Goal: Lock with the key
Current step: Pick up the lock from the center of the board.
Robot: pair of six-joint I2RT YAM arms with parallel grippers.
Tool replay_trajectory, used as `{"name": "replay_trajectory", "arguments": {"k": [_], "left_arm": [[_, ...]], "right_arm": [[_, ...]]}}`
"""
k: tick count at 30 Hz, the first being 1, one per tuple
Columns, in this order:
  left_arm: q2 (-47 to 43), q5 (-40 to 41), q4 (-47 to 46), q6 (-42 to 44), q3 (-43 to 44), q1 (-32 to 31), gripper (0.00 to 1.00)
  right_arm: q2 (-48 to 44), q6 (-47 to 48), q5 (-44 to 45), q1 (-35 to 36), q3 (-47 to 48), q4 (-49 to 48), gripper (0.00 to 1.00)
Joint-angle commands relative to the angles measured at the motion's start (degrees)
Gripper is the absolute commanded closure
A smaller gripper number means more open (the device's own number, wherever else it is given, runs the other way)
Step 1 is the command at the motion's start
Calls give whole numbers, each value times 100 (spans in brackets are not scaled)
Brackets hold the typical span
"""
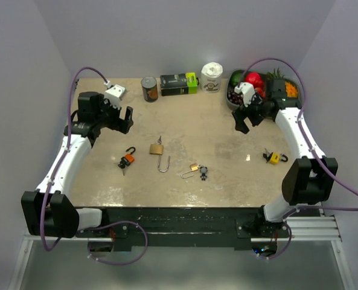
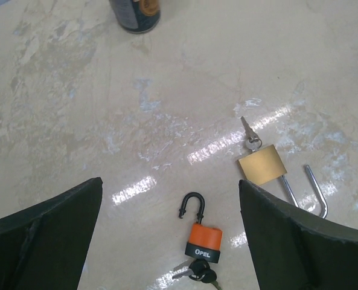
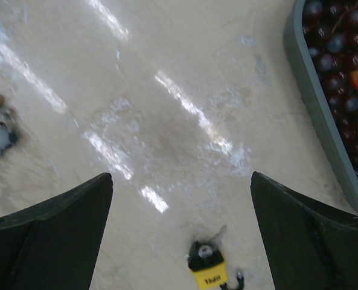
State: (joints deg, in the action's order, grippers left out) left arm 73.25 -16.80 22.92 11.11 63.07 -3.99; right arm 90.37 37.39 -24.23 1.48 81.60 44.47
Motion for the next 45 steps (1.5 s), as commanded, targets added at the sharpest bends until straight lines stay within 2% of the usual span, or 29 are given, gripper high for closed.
{"name": "replay_trajectory", "arguments": {"k": [1, 5, 9, 14, 17, 23, 29, 36, 45], "left_arm": [[-83, -1104, -165, 637, 250, 21, 1], [-13, -1563, 2, 1023, 162, 12, 1], [22, -1914, 160, 1331, -13, 12, 1], [145, -2161, 257, 1656, -137, -67, 1], [391, -2196, 590, 1823, -32, -207, 1], [497, -2319, 679, 1973, -75, -357, 1], [628, -2592, 1047, 2482, -14, -357, 1], [726, -2724, 1268, 2940, 127, -357, 2], [664, -2803, 1391, 3125, 118, -357, 2]], "right_arm": [[182, 1261, -231, -630, 602, 992, 1], [700, 1947, -179, -1192, 1041, 1843, 1], [1035, 2622, -135, -1606, 1331, 2224, 1], [1159, 3361, 391, -1721, 1218, 2146, 1], [1281, 3625, 742, -1712, 1060, 2109, 1], [1528, 3862, 964, -1721, 893, 2338, 1], [1448, 4768, 955, -1712, 85, 2119, 1], [1607, 4989, 1324, -1747, -451, 1750, 2], [1747, 5068, 1561, -1852, -892, 1161, 5]]}}
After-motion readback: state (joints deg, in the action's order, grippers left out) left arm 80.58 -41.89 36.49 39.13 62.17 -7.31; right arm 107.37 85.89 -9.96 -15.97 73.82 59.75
